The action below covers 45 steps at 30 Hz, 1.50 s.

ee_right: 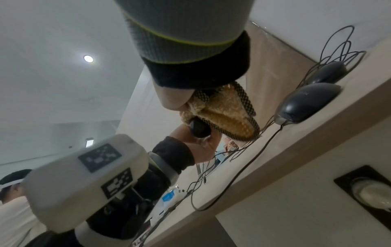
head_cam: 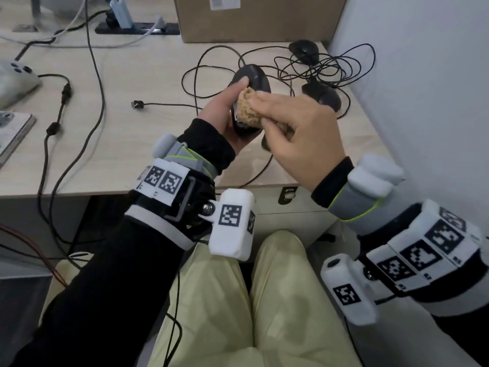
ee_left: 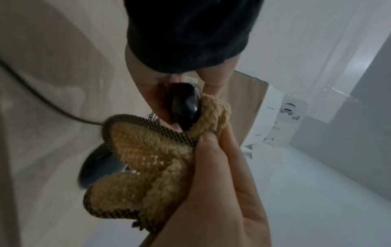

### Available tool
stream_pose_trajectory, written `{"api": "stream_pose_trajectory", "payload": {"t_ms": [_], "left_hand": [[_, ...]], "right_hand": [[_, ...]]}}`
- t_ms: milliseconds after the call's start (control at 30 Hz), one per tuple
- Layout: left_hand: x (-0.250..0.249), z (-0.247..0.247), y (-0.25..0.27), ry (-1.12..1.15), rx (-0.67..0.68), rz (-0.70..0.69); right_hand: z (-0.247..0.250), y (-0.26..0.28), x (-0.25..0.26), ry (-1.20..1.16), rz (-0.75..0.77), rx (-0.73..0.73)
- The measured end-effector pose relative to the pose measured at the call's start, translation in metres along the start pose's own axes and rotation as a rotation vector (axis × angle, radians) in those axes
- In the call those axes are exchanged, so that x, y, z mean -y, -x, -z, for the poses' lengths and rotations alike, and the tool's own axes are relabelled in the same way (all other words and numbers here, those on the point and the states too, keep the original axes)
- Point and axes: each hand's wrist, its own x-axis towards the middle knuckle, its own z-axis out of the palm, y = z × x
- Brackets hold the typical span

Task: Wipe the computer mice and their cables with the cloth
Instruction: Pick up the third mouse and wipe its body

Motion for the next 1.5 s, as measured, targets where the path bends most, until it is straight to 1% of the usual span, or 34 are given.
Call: {"api": "stream_pose_trajectory", "payload": {"t_ms": [67,133,200,300,367,433,500,533,600,667,767,833,900,967,1067,1133,1200,1267,1367,1433,1500], "left_hand": [[0.004,0.0,-0.001,0.047,0.011,0.003],[0.009,0.0,-0.005,0.081,-0.027,0.046],[0.011,-0.002,-0.007,0.06,-0.058,0.073],[0.012,-0.005,-0.006,-0.013,-0.103,0.04],[0.013,-0.009,-0.002,-0.077,-0.113,0.029],[0.015,-0.012,0.002,-0.113,-0.099,0.018],[0.016,-0.012,0.004,-0.119,-0.077,0.013],[0.017,-0.012,0.004,-0.102,-0.073,0.013],[0.015,-0.013,0.004,-0.054,-0.043,0.007],[0.012,-0.012,0.0,-0.013,-0.024,-0.005],[0.012,-0.004,-0.009,0.007,-0.089,-0.027],[0.013,0.002,-0.01,0.008,-0.091,0.028],[0.014,0.004,-0.009,-0.004,-0.068,0.071],[0.016,0.0,-0.006,-0.051,-0.066,0.071],[0.017,-0.006,-0.002,-0.118,-0.057,0.048],[0.016,-0.007,-0.001,-0.12,-0.074,0.027],[0.015,-0.007,-0.002,-0.095,-0.085,0.012],[0.013,-0.007,-0.005,-0.032,-0.086,-0.001],[0.009,-0.004,-0.01,0.092,-0.086,-0.045],[0.009,0.0,-0.011,0.104,-0.1,-0.055],[0.011,0.003,-0.01,0.095,-0.094,-0.034]], "right_hand": [[0.0,0.0,-0.001,0.009,-0.006,0.003],[-0.001,0.001,-0.003,0.049,0.005,0.006],[-0.003,-0.001,-0.006,0.132,0.039,0.017],[0.001,-0.013,-0.011,0.248,0.05,0.023],[0.007,-0.026,-0.018,0.27,-0.004,0.039],[0.011,-0.04,-0.027,0.236,-0.117,0.09],[0.013,-0.048,-0.036,0.227,-0.214,0.131],[0.012,-0.049,-0.038,0.222,-0.234,0.146],[0.01,-0.045,-0.037,0.207,-0.211,0.157],[0.005,-0.032,-0.031,0.206,-0.128,0.156],[-0.003,-0.006,-0.018,0.218,0.009,0.17],[-0.01,0.005,-0.013,0.218,0.099,0.176],[-0.013,0.004,-0.012,0.227,0.149,0.17],[-0.011,-0.009,-0.017,0.248,0.118,0.163],[-0.008,-0.033,-0.033,0.282,-0.032,0.192],[-0.005,-0.043,-0.044,0.248,-0.125,0.18],[-0.003,-0.042,-0.048,0.238,-0.175,0.169],[-0.002,-0.03,-0.044,0.247,-0.15,0.17],[-0.006,-0.001,-0.025,0.211,-0.035,0.176],[-0.009,0.011,-0.015,0.197,0.066,0.181],[-0.011,0.011,-0.013,0.195,0.117,0.181]]}}
